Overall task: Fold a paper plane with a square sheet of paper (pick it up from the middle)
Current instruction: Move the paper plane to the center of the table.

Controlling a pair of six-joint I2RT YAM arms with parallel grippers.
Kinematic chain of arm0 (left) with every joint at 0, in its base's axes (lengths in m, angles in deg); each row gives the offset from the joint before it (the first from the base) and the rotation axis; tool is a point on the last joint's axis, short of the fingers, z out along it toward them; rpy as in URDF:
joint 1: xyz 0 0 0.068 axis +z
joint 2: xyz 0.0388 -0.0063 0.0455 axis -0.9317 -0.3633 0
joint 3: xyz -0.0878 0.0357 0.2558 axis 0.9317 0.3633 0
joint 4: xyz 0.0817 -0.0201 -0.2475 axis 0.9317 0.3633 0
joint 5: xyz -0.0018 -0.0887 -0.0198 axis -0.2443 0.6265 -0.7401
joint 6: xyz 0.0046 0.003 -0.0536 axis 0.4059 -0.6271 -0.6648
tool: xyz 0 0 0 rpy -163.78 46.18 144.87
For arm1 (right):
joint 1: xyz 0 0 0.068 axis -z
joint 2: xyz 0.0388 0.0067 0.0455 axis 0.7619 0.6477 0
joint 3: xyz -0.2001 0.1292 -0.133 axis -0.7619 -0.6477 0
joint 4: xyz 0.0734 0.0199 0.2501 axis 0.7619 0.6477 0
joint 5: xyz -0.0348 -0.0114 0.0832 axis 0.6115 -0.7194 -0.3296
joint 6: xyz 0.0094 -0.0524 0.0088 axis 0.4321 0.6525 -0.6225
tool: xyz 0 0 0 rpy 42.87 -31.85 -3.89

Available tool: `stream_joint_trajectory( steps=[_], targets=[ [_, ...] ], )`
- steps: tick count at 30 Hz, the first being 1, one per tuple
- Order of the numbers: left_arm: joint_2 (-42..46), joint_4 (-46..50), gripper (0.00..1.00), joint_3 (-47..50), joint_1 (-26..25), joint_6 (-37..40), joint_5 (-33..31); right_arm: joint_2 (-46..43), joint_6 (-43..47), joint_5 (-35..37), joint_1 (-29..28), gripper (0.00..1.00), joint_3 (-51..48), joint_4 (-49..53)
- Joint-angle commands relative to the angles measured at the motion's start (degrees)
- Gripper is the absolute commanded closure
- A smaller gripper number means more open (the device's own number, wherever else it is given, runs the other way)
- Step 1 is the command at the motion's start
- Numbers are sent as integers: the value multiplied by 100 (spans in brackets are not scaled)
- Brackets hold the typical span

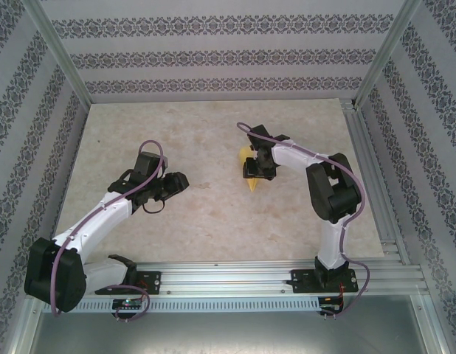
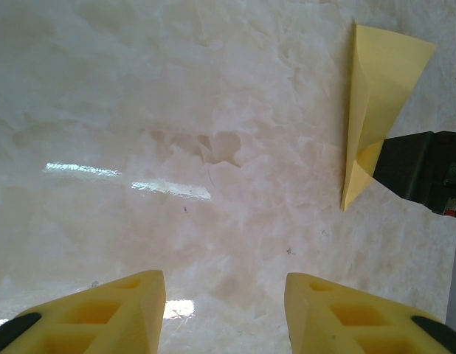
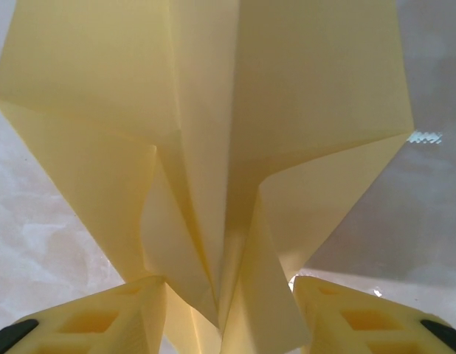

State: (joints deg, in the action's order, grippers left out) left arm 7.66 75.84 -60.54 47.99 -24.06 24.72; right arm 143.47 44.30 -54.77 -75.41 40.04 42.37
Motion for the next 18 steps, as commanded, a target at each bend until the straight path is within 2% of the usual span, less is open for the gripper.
stream_joint_trajectory(
  steps=[1, 3, 5, 8, 11, 13, 17, 18],
  targets=[
    [-31, 158, 52, -160, -29, 15, -86, 108, 0, -140, -80, 51, 213, -100],
    [-27, 166, 52, -167, -27, 15, -72, 183, 64, -43, -128, 52, 272, -65],
    [-24, 191, 52, -160, -21, 26, -86, 227, 64, 34, -170, 59, 335, -7],
    [-31, 219, 52, -168, -29, 35, -95, 255, 68, 237, -244, 56, 376, 33],
    [-32, 197, 52, -157, -24, 27, -104, 451, 154, 464, -276, 58, 595, 264],
    [-37, 180, 52, -160, -23, 2, -93, 489, 221, 458, -333, 71, 674, 305],
    [-53, 251, 52, -229, -27, 34, -122, 450, 322, 920, -485, 78, 855, 534],
    [-47, 263, 52, -230, -22, 31, -130, 448, 332, 982, -489, 89, 919, 616]
  ],
)
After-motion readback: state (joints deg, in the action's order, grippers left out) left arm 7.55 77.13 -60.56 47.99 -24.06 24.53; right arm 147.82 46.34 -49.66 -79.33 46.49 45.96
